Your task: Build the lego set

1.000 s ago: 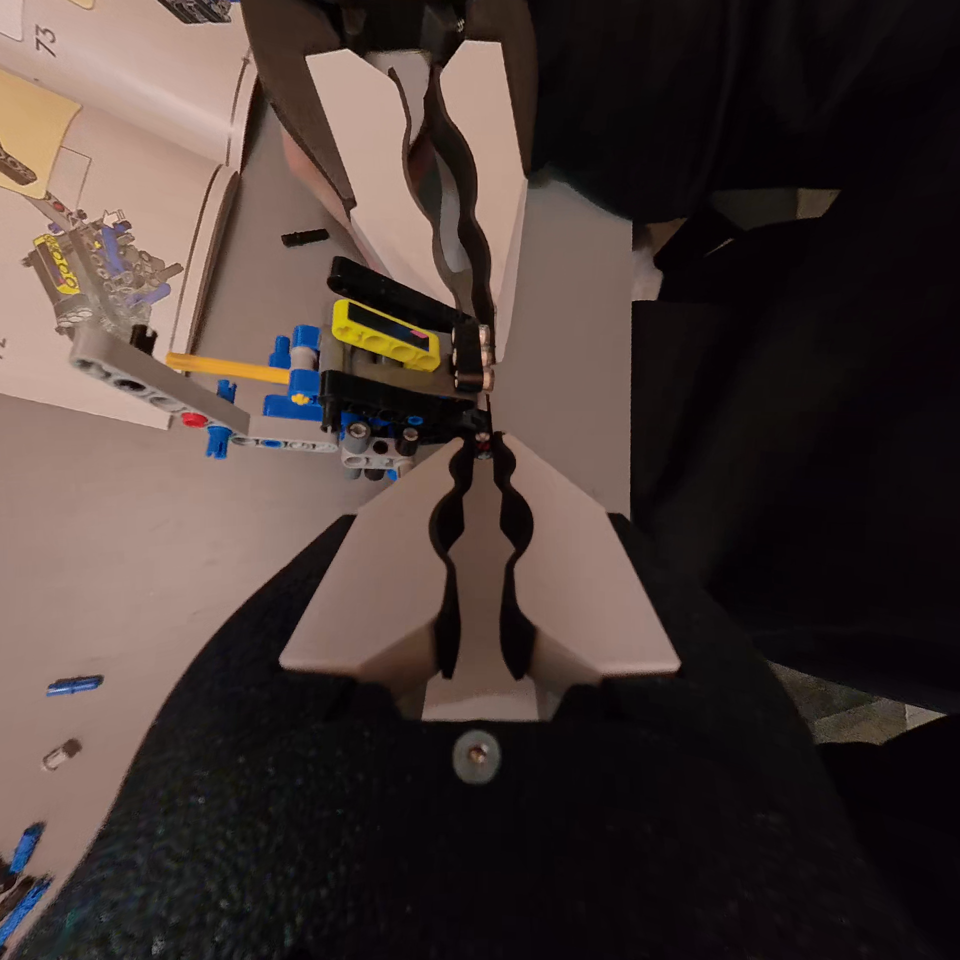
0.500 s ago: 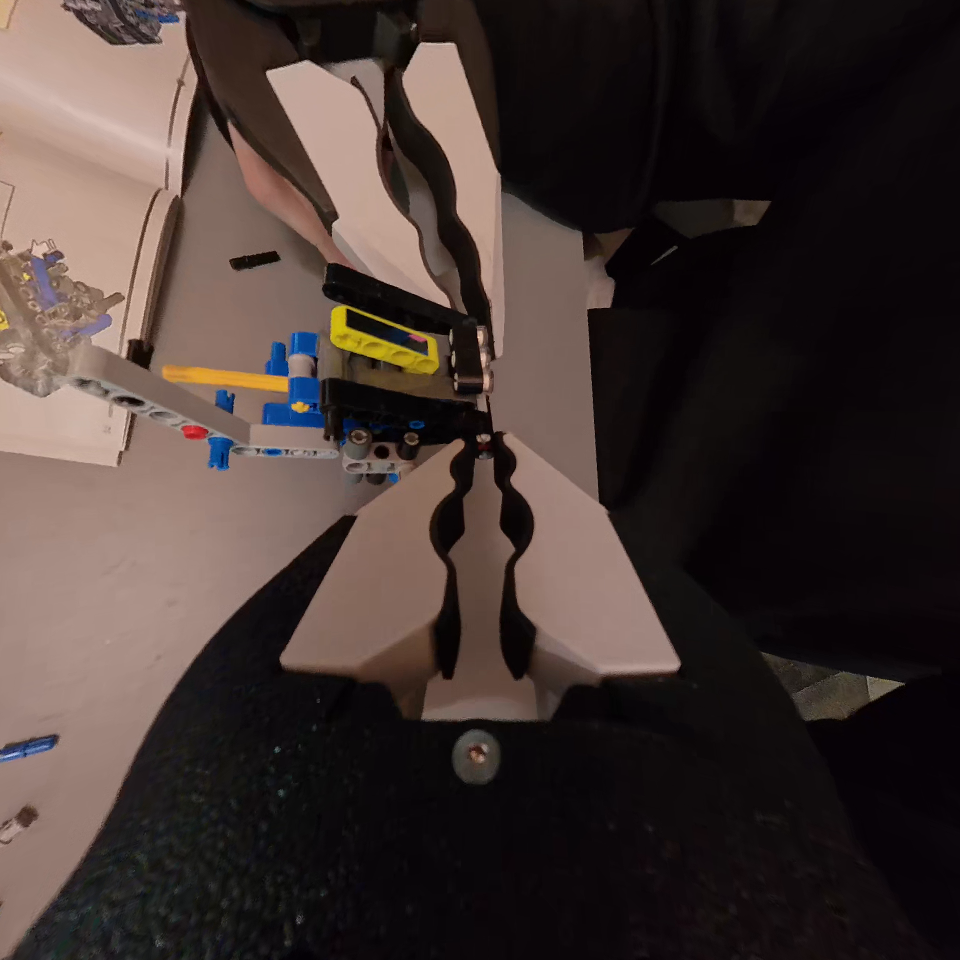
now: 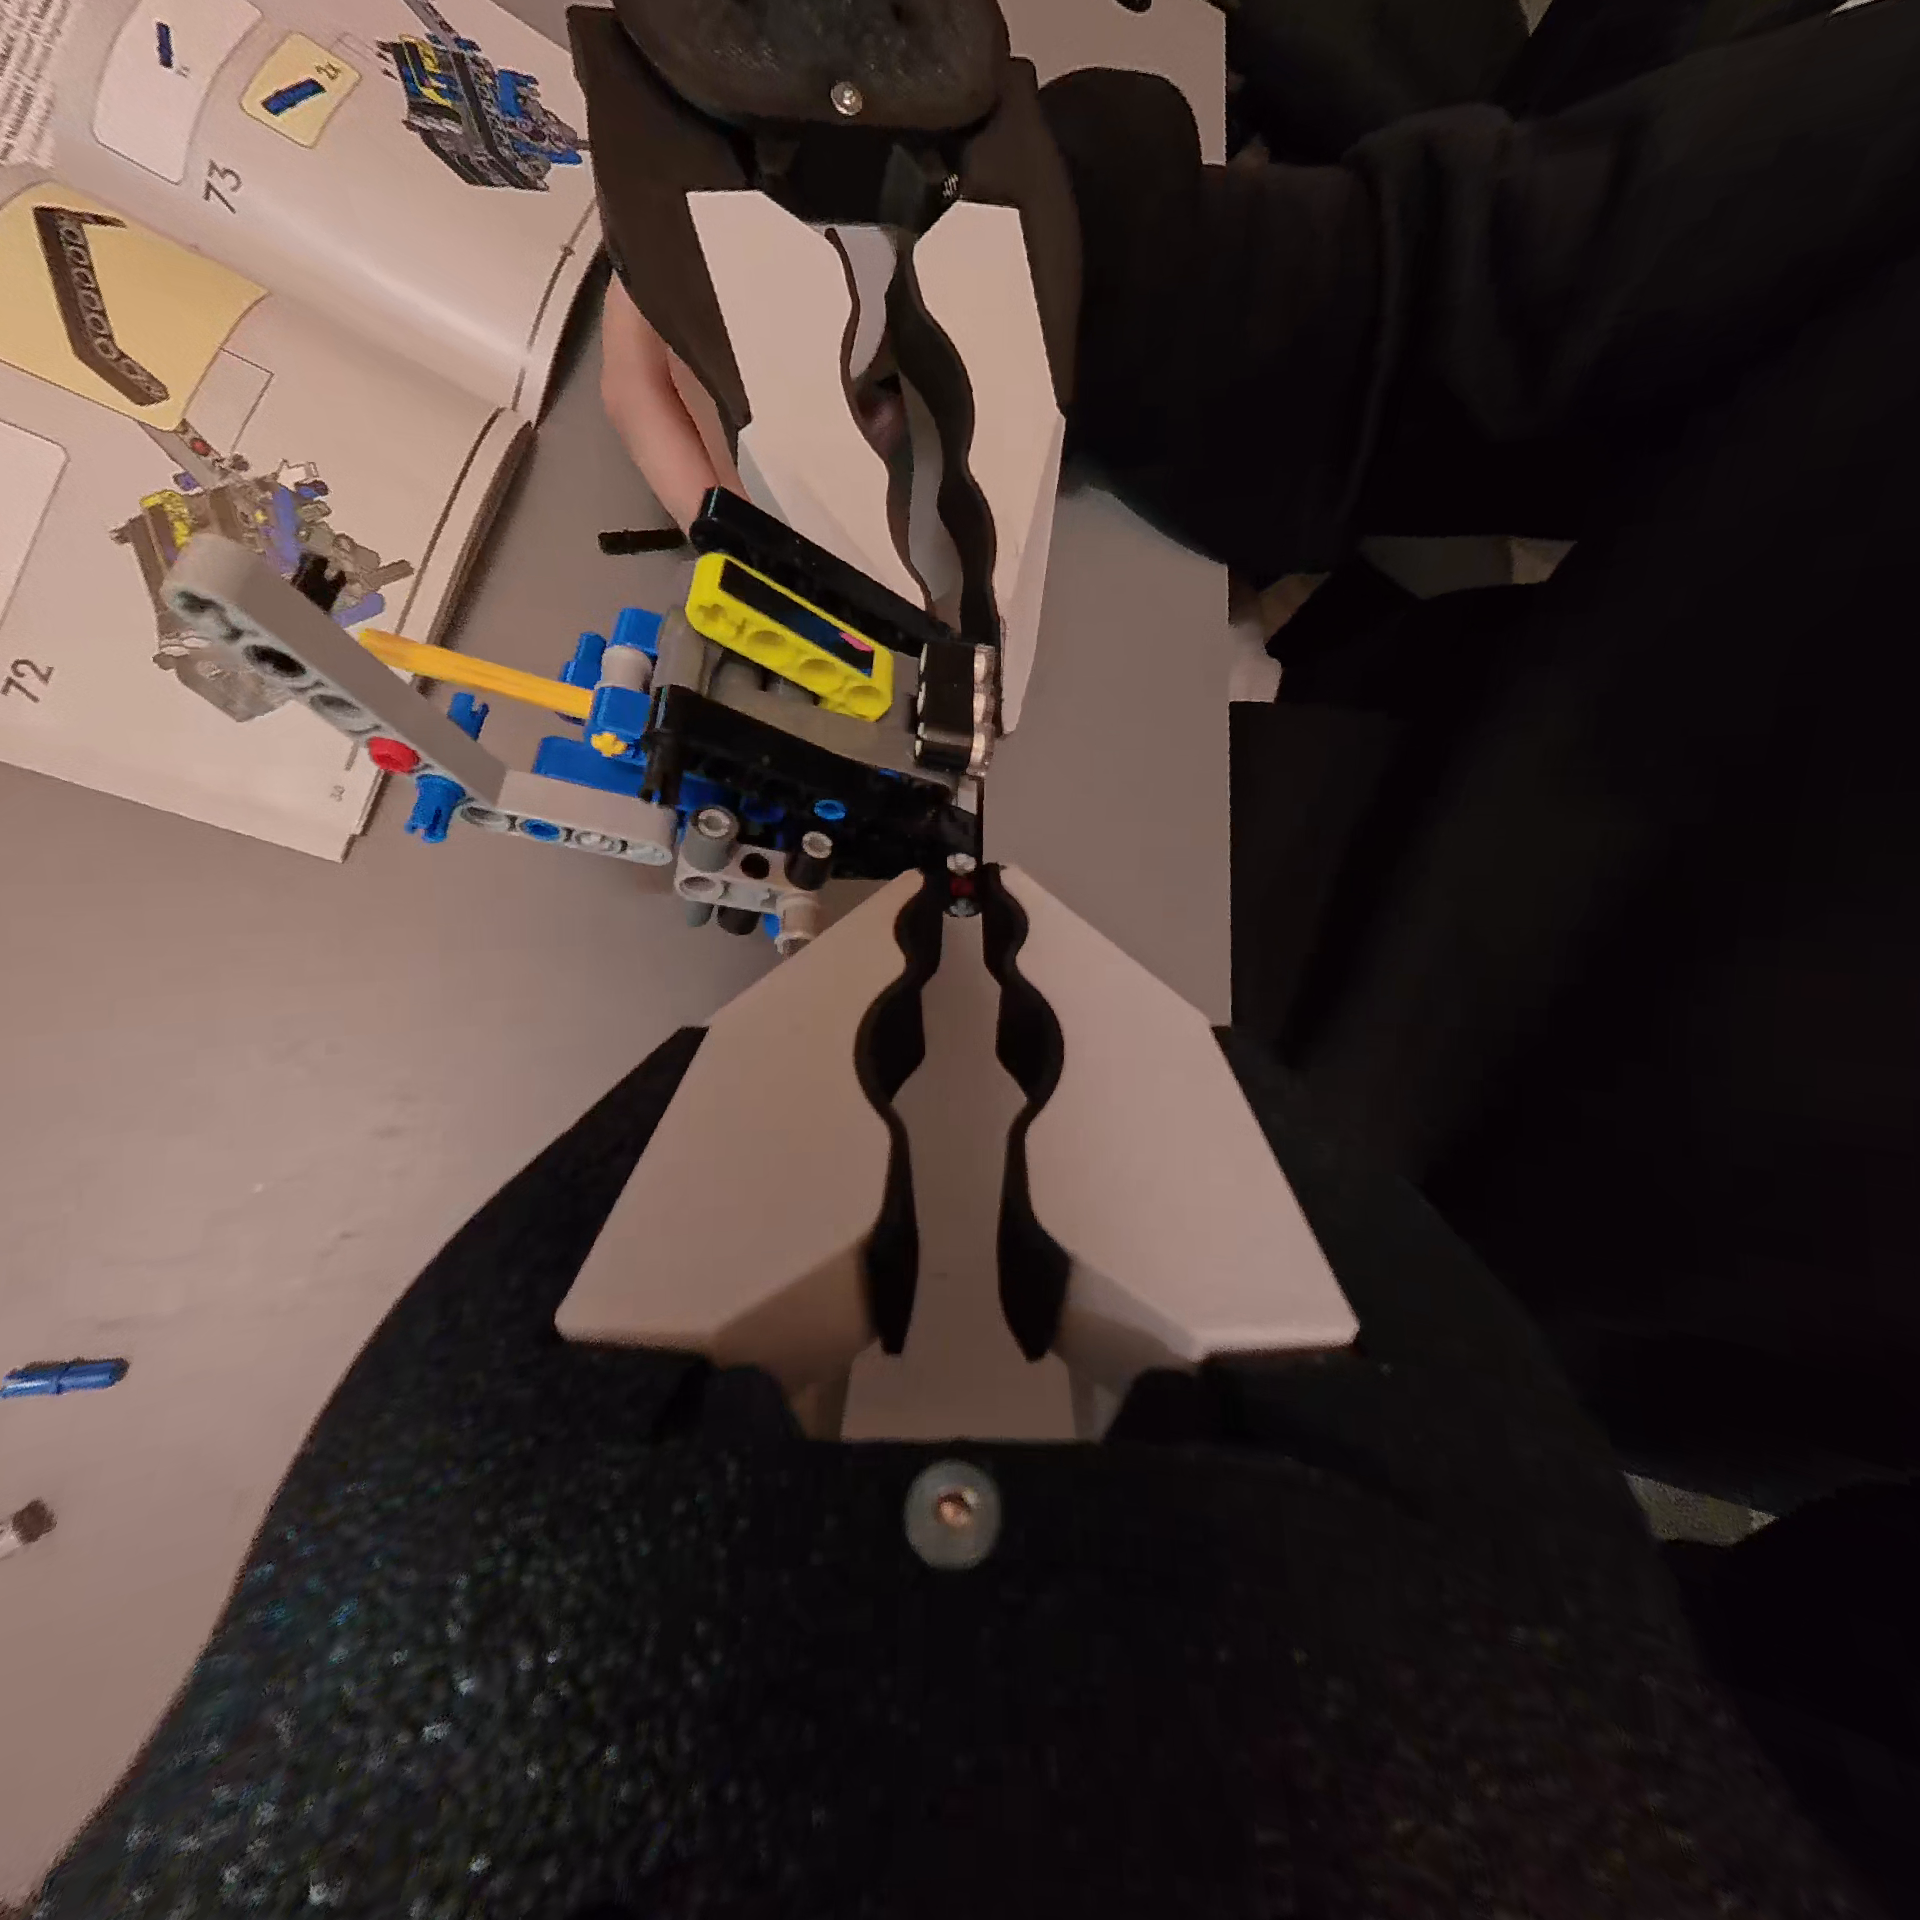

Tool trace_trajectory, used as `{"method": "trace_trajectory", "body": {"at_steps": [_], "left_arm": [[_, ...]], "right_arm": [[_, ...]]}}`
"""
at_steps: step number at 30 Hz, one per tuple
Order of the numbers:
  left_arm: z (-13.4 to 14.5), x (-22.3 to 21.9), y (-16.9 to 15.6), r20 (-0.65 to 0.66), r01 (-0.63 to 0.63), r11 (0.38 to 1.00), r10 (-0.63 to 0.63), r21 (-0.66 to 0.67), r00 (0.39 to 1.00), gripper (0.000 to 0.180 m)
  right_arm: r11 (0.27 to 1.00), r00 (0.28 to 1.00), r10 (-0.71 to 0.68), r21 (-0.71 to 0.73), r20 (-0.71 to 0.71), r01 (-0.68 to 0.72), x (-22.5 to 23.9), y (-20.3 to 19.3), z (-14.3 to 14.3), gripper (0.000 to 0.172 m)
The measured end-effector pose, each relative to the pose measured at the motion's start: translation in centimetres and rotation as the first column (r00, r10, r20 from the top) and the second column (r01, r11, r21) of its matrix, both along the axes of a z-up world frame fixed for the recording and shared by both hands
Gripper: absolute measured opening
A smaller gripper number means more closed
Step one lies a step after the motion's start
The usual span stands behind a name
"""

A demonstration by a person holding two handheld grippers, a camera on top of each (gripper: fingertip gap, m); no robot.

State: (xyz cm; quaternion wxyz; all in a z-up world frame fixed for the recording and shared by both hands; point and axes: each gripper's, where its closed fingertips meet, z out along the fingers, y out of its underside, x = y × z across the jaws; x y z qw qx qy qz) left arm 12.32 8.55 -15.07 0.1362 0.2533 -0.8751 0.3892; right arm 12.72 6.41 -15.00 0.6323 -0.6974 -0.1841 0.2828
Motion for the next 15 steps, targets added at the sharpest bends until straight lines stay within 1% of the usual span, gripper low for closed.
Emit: {"method": "trace_trajectory", "body": {"at_steps": [5, 8, 9, 10, 11, 12, 13, 14, 15], "left_arm": [[0.4, 0.4, 0.5, 0.029, -0.029, 1.0, 0.029, -0.012, 0.999, 0.004], [-0.2, 0.8, 1.3, 0.069, -0.052, 0.998, 0.051, 0.024, 0.996, 0.004], [-0.6, 0.7, 1.6, 0.076, -0.046, 0.998, 0.043, 0.031, 0.996, 0.004], [-1.0, 0.5, 1.7, 0.079, -0.029, 0.999, 0.026, 0.031, 0.997, 0.004], [-1.5, 0.2, 1.8, 0.079, -0.007, 0.999, 0.004, 0.032, 0.997, 0.004], [-2.1, 0.0, 2.0, 0.08, 0.019, 0.999, -0.022, 0.041, 0.997, 0.004], [-2.9, -0.4, 2.1, 0.08, 0.057, 0.997, -0.061, 0.053, 0.995, 0.004], [-3.7, -0.9, 2.1, 0.079, 0.113, 0.992, -0.118, 0.062, 0.99, 0.004], [-4.4, -1.6, 2.0, 0.074, 0.176, 0.982, -0.181, 0.066, 0.981, 0.004]], "right_arm": [[0.999, 0.998, -0.051, 0.012, -0.031, 0.051, 0.9, 0.2, 0.4, 0.011], [0.994, 0.994, -0.107, 0.004, -0.031, 0.107, 1.9, 0.2, 0.6, 0.011], [0.991, 0.99, -0.137, 0.002, 0.015, 0.137, 2.3, 0.1, 0.5, 0.009], [0.98, 0.976, -0.198, 0.005, 0.094, 0.199, 3.1, 0.0, 0.4, 0.01], [0.968, 0.947, -0.249, 0.02, 0.201, 0.25, 3.7, -0.3, 0.3, 0.01], [0.942, 0.887, -0.332, 0.055, 0.322, 0.332, 4.8, -0.5, 0.4, 0.015], [0.917, 0.81, -0.39, 0.107, 0.438, 0.384, 5.5, -0.7, 0.5, 0.027], [0.914, 0.748, -0.396, 0.144, 0.533, 0.38, 5.3, -0.9, 0.6, 0.038], [0.917, 0.707, -0.387, 0.167, 0.592, 0.363, 4.8, -0.9, 0.6, 0.045]]}}
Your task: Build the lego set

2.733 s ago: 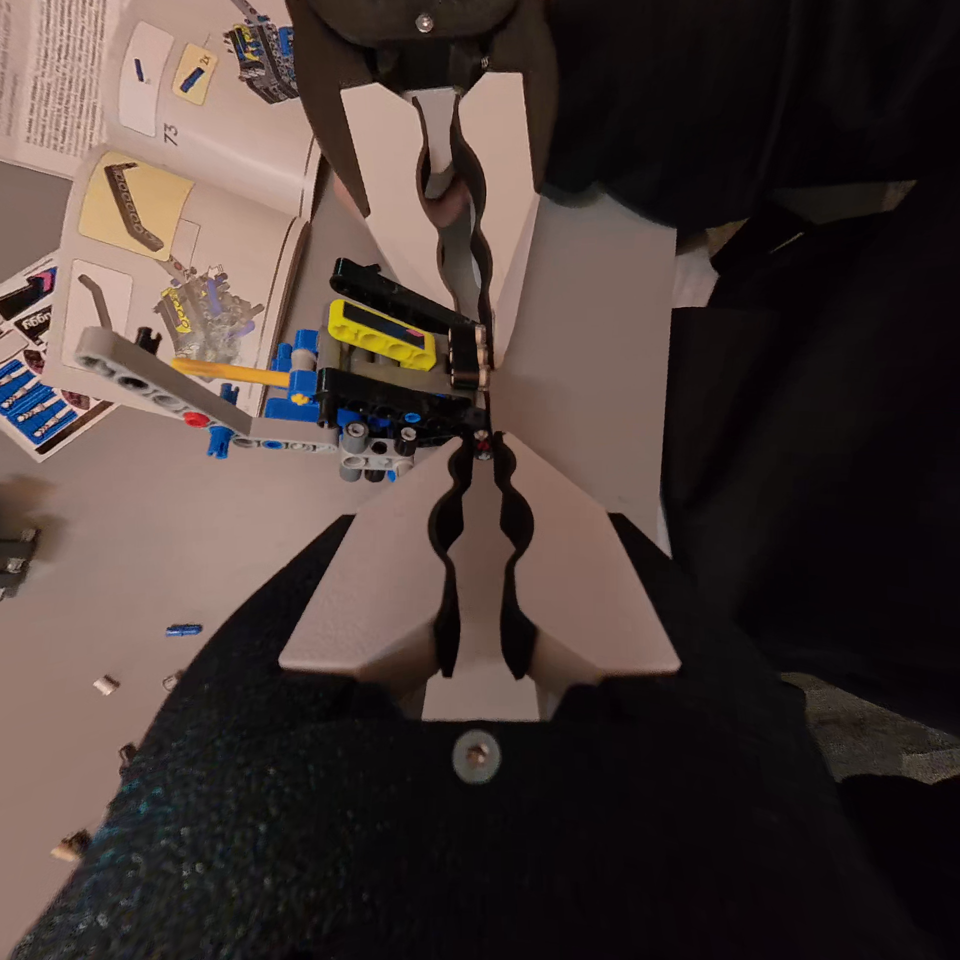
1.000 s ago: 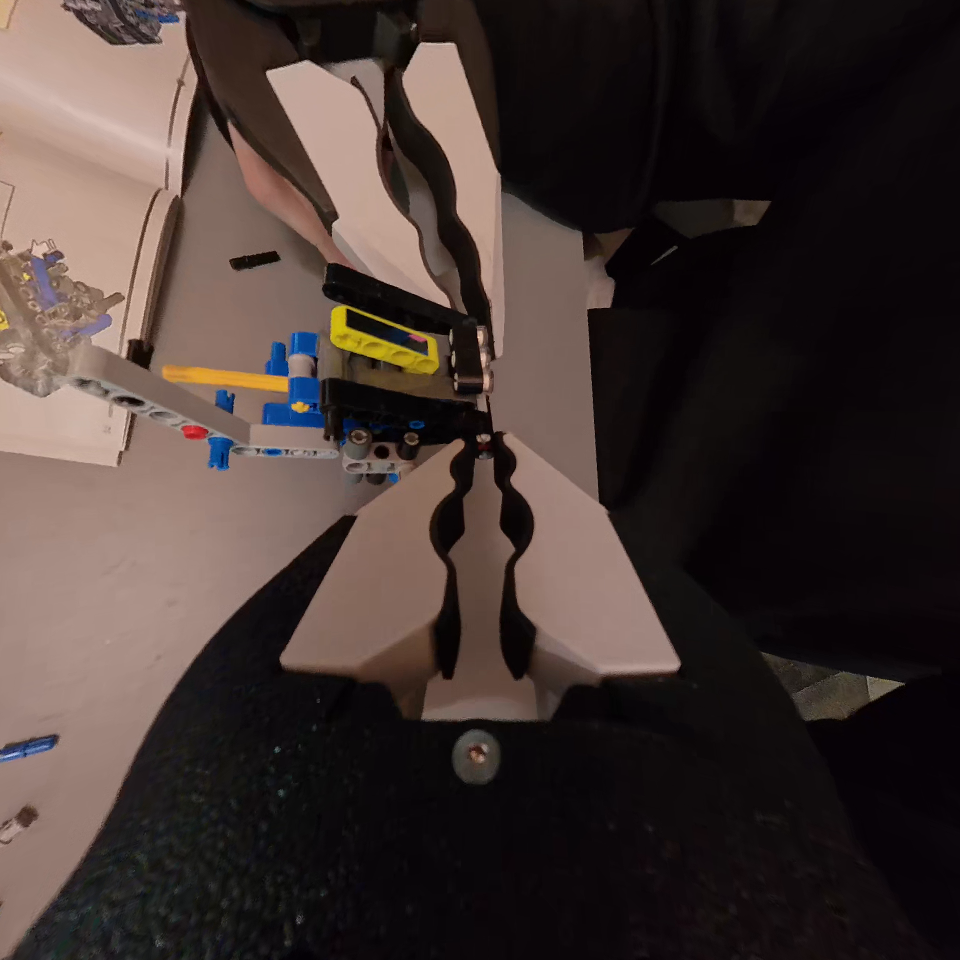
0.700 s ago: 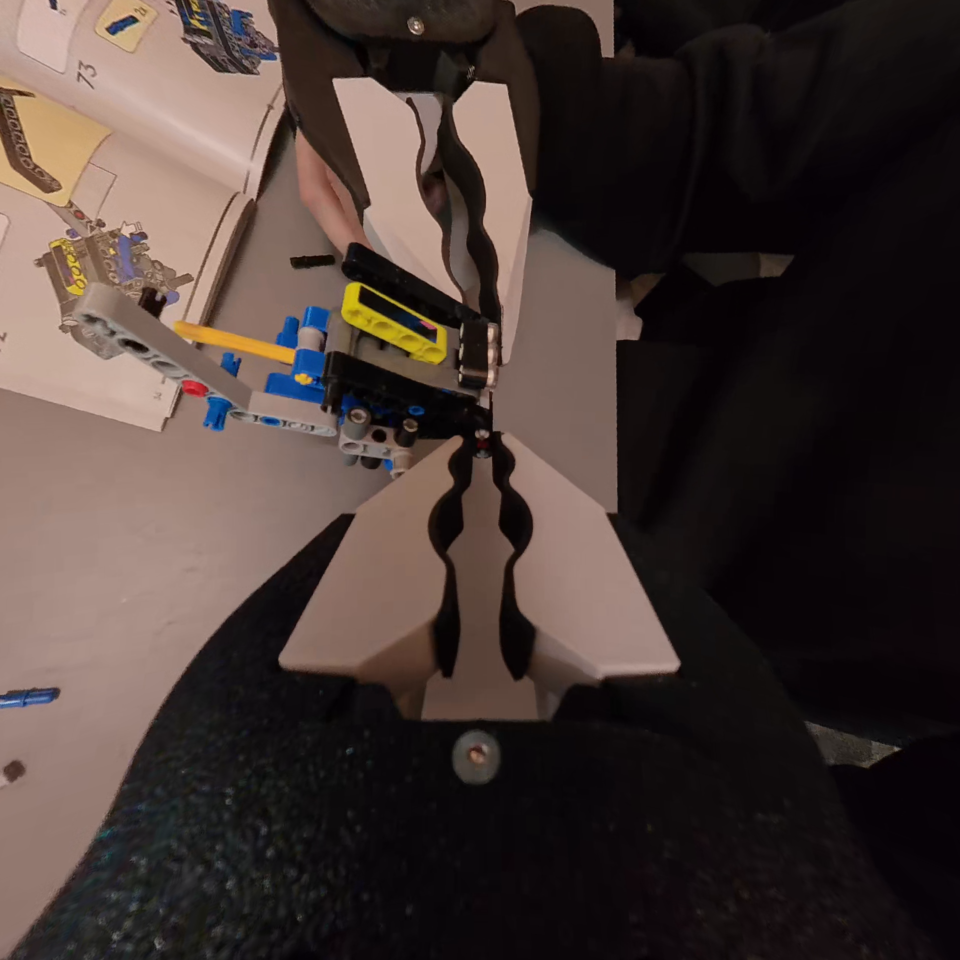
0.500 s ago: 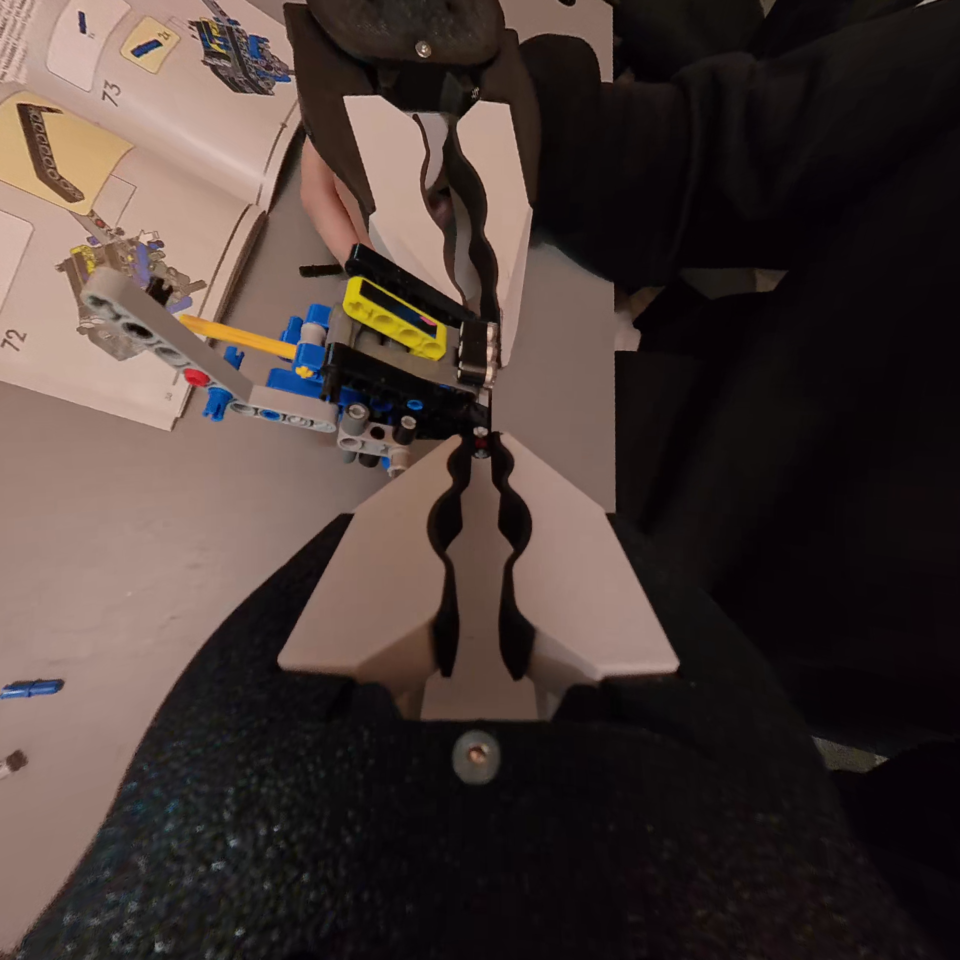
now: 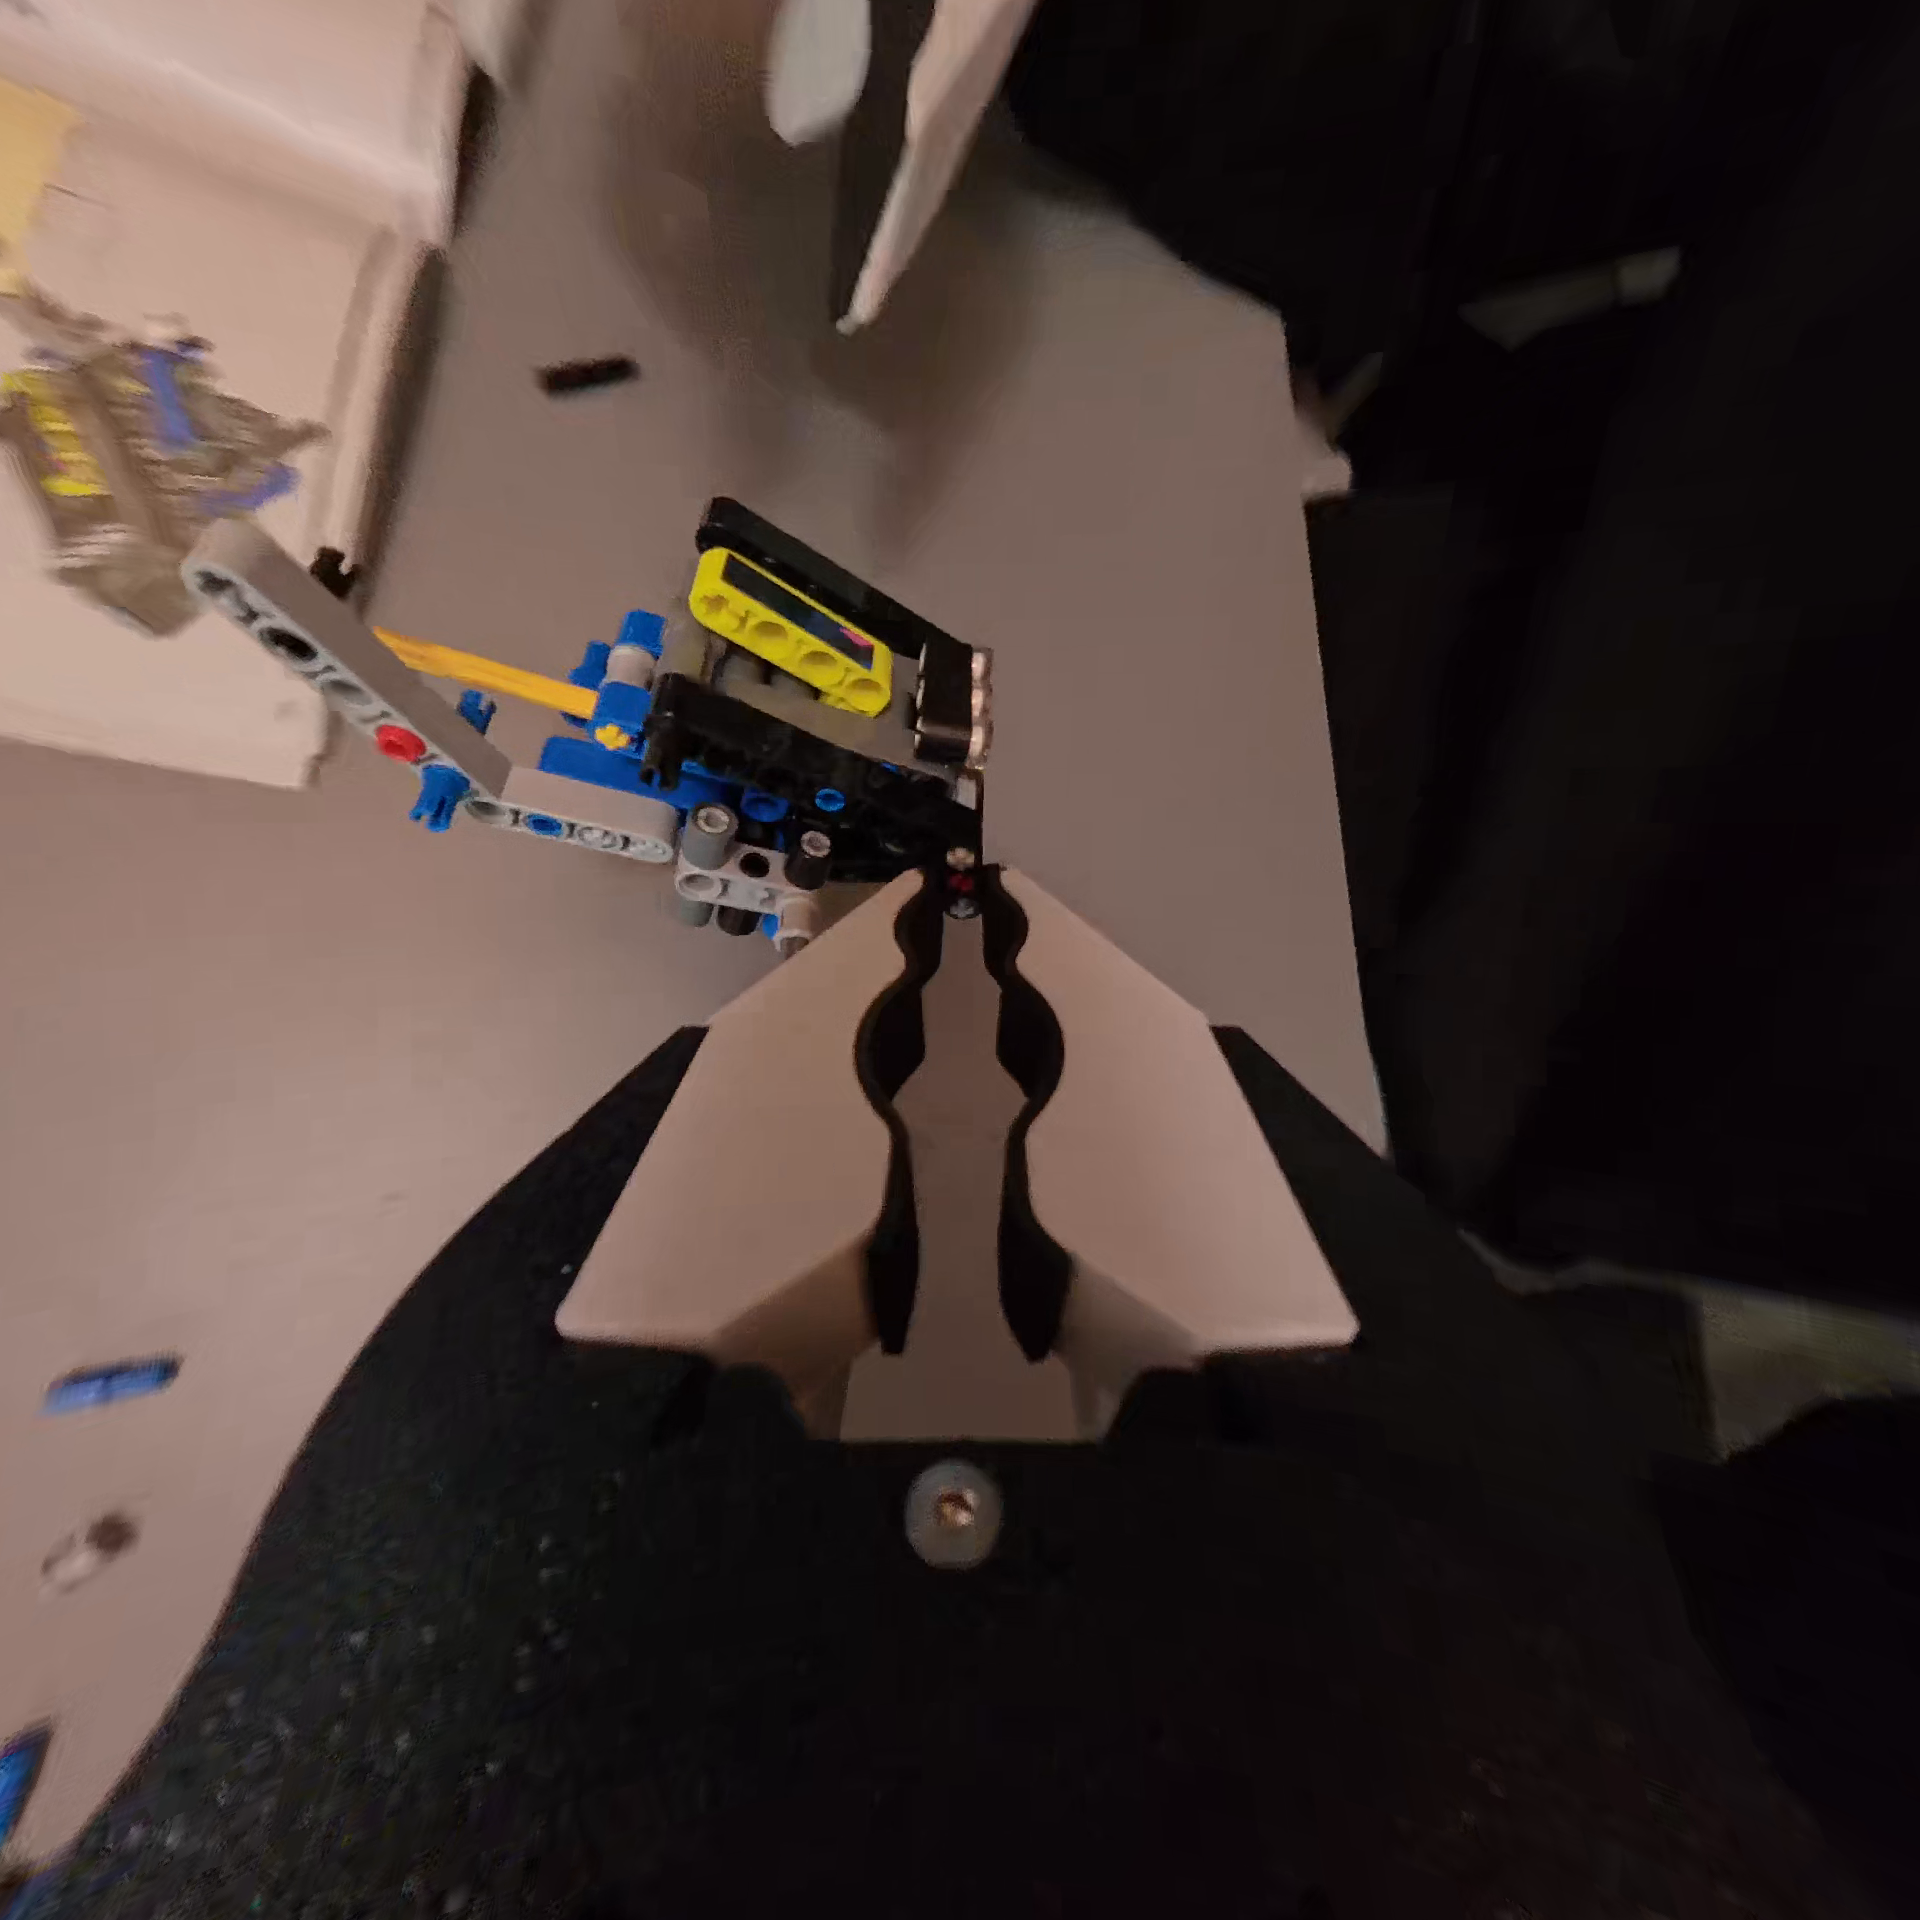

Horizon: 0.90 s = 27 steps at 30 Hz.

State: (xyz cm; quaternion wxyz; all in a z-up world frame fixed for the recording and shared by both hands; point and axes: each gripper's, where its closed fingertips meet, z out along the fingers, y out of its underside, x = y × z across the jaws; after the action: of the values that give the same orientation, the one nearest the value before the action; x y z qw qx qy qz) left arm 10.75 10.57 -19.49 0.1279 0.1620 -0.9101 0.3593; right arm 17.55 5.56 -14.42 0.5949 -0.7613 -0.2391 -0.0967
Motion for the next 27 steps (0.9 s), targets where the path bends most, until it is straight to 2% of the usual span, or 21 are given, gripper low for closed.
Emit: {"method": "trace_trajectory", "body": {"at_steps": [1, 4, 6, 8, 15, 18, 20, 25, 27], "left_arm": [[-0.8, -0.6, -0.1, -0.01, 0.057, 0.998, -0.057, 0.006, 0.998, 0.004], [-2.7, -1.8, -0.5, -0.051, 0.197, 0.98, -0.196, 0.022, 0.979, 0.004], [-3.3, -2.3, -0.9, -0.073, 0.273, 0.962, -0.271, 0.009, 0.96, 0.004], [-3.4, -2.4, -1.3, -0.089, 0.317, 0.948, -0.318, -0.025, 0.944, 0.004], [-3.3, -1.2, -0.8, -0.118, 0.37, 0.921, -0.384, -0.123, 0.916, 0.004], [-3.3, -0.9, -0.6, -0.119, 0.384, 0.911, -0.402, -0.15, 0.908, 0.004], [-3.4, -0.7, -0.5, -0.117, 0.388, 0.907, -0.409, -0.162, 0.905, 0.003], [-3.4, -0.3, -0.2, -0.102, 0.389, 0.903, -0.41, -0.18, 0.906, 0.003], [-3.4, -0.2, 0.0, -0.095, 0.381, 0.904, -0.404, -0.194, 0.91, 0.004]], "right_arm": [[1.0, 0.999, 0.015, -0.019, 0.039, -0.014, -0.5, 0.2, -0.3, 0.052], [0.97, 0.985, 0.155, -0.201, 0.075, -0.137, -2.8, 0.5, -3.2, 0.07], [0.918, 0.961, 0.262, -0.329, 0.084, -0.222, -4.1, 0.3, -5.3, 0.073], [0.873, 0.942, 0.332, -0.398, 0.059, -0.283, -4.8, 0.3, -6.2, 0.077], [0.788, 0.879, 0.476, -0.451, 0.018, -0.418, -5.3, 1.7, -6.6, 0.071], [0.78, 0.877, 0.479, -0.447, -0.024, -0.438, -5.0, 2.7, -6.7, 0.064], [0.751, 0.872, 0.487, -0.483, -0.054, -0.45, -4.8, 2.9, -7.4, 0.066], [0.694, 0.831, 0.546, -0.498, -0.107, -0.52, -5.4, 2.7, -7.7, 0.051], [0.685, 0.83, 0.544, -0.506, -0.125, -0.525, -5.3, 2.8, -7.7, 0.051]]}}
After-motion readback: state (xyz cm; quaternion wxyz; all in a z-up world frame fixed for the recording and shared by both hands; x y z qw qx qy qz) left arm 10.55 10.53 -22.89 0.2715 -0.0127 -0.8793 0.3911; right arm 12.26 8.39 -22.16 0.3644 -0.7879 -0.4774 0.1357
